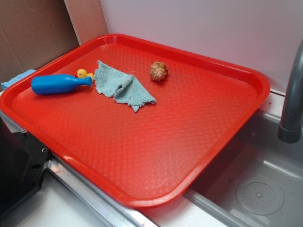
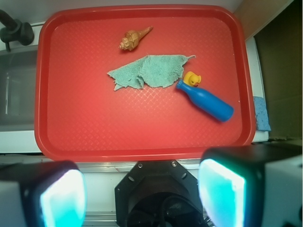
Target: Grab the blue bottle.
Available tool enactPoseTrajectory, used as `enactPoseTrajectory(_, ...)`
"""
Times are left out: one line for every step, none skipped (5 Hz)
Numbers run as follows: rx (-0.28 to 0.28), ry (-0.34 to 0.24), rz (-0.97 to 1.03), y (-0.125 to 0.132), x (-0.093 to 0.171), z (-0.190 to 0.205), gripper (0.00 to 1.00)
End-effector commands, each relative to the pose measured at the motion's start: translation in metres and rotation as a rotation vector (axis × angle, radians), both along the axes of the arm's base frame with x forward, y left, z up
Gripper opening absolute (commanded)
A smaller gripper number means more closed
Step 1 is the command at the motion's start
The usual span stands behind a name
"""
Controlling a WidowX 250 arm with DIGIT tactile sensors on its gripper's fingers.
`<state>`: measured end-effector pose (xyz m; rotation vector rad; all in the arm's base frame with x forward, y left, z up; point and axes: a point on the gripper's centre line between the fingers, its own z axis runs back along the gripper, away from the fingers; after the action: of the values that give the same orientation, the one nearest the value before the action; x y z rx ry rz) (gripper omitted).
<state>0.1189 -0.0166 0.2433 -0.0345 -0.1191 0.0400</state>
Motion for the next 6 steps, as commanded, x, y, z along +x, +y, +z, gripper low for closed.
enactPoseTrajectory(0.000, 0.000, 0.000, 0.000, 0.000, 0.000, 1.00)
enactPoseTrajectory(0.027, -0.028, -0.018, 0.007, 0.001, -0.005, 1.00)
enactPoseTrajectory(0.049, -0.069, -0.109, 0.020, 0.003, -0.022, 1.00)
enactPoseTrajectory(0.086, -0.092, -0.189, 0.042, 0.009, -0.047, 1.00)
enactPoseTrajectory(0.053, -0.095, -0.367, 0.066, 0.023, -0.080, 1.00)
enactPoseTrajectory(0.028, -0.084, -0.520, 0.086, 0.035, -0.111, 1.00)
